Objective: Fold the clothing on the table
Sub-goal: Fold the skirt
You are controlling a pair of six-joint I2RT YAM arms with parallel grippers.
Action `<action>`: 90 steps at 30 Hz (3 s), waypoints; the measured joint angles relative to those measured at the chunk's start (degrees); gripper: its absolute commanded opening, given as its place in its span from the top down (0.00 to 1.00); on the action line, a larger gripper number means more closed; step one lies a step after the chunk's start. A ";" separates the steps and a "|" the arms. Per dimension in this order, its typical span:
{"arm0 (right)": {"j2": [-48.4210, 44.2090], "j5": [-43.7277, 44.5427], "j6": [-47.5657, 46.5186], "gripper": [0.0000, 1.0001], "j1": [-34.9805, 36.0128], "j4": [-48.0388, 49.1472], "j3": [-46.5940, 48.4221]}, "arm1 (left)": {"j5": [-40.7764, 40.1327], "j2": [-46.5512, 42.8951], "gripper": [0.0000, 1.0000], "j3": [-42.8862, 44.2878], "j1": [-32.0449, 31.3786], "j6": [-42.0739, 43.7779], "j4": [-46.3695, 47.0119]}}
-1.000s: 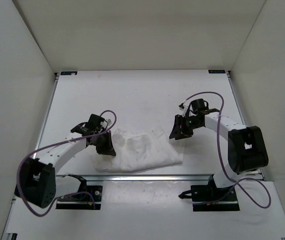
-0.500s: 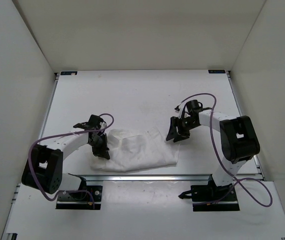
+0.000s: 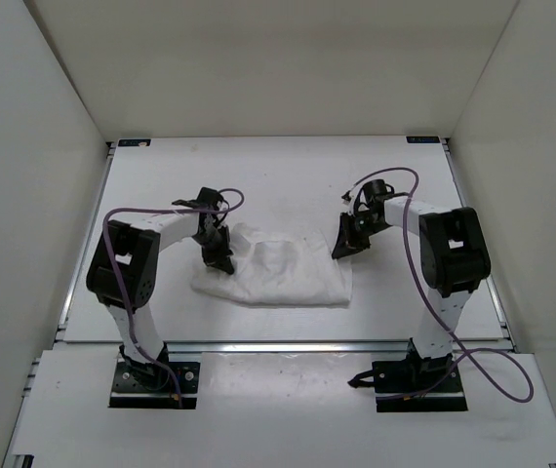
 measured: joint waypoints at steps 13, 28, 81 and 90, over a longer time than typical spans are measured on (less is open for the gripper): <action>11.58 7.98 -0.81 0.99 -9.01 -4.85 23.87 | 0.96 21.49 1.00 30.99 1.57 2.21 -0.87; 8.87 5.18 0.74 0.43 -13.73 -4.66 24.11 | 9.01 17.46 0.08 27.87 7.72 6.75 0.74; 9.01 -2.80 0.66 0.54 -9.25 4.37 14.82 | 1.97 7.43 0.45 10.51 11.21 6.86 5.64; 4.55 -3.87 0.96 0.32 -6.99 5.95 13.05 | 3.43 5.64 0.35 15.93 10.71 7.61 5.84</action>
